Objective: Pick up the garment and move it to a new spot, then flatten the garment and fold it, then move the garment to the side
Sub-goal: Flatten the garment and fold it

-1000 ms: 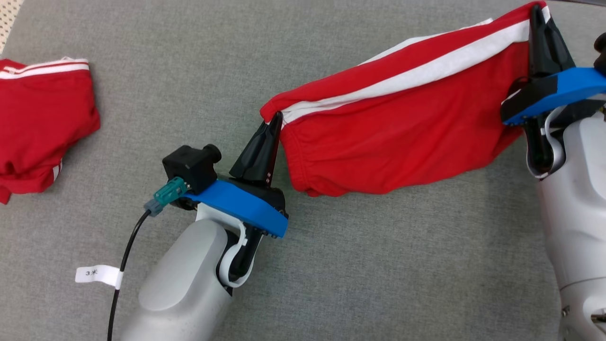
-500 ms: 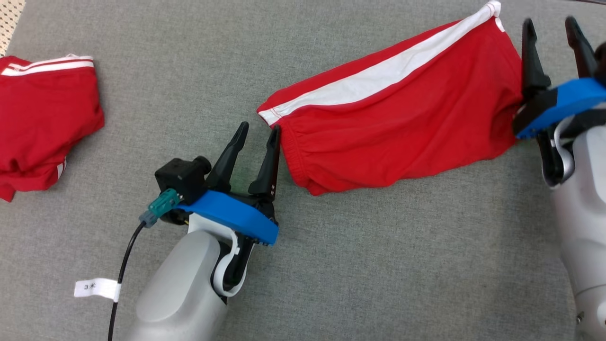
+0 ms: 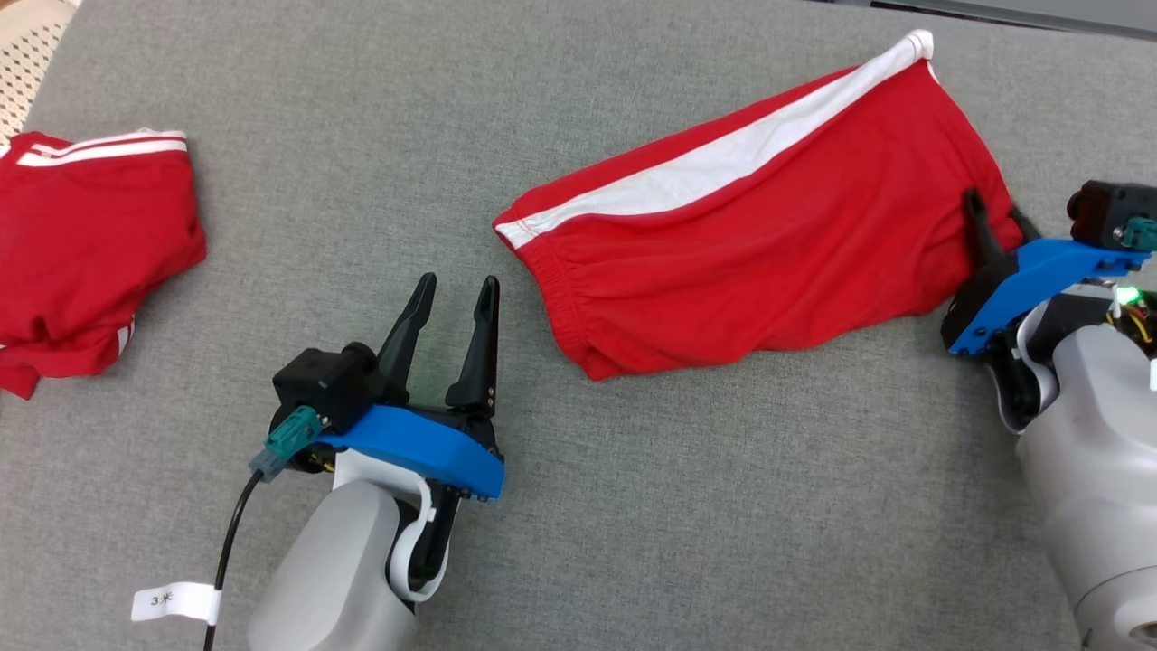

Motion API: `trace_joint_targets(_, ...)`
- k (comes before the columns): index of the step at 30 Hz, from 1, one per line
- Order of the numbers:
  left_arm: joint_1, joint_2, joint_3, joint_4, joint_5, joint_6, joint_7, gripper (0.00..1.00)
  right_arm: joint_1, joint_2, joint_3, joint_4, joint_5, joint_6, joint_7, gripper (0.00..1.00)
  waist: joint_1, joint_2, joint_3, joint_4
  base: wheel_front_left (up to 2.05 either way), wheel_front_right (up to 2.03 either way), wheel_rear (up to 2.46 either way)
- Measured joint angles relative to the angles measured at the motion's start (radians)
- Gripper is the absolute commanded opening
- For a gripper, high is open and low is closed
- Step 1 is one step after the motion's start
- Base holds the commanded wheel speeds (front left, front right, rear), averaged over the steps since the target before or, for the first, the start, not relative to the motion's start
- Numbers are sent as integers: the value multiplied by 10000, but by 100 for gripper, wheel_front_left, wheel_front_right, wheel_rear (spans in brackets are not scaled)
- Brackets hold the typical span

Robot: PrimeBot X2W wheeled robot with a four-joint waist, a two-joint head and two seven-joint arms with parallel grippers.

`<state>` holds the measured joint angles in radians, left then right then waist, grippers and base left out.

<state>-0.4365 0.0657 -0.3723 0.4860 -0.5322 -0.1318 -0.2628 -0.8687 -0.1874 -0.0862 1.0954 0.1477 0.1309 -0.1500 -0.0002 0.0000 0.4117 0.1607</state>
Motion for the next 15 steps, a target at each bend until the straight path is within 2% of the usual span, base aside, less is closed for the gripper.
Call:
trace_joint_targets(6, 435, -4, 364, 10, 562, 0, 0, 100, 402, 194, -12, 236, 648, 2, -608, 0, 0, 0, -424, -42, 0, 0, 0)
trace_joint_targets(15, 1748, 12, 1018, -2, 1381, 0, 0, 100, 2145, 360, 535, 113, 1538, 2, -1072, 0, 0, 0, -1632, -375, 0, 0, 0)
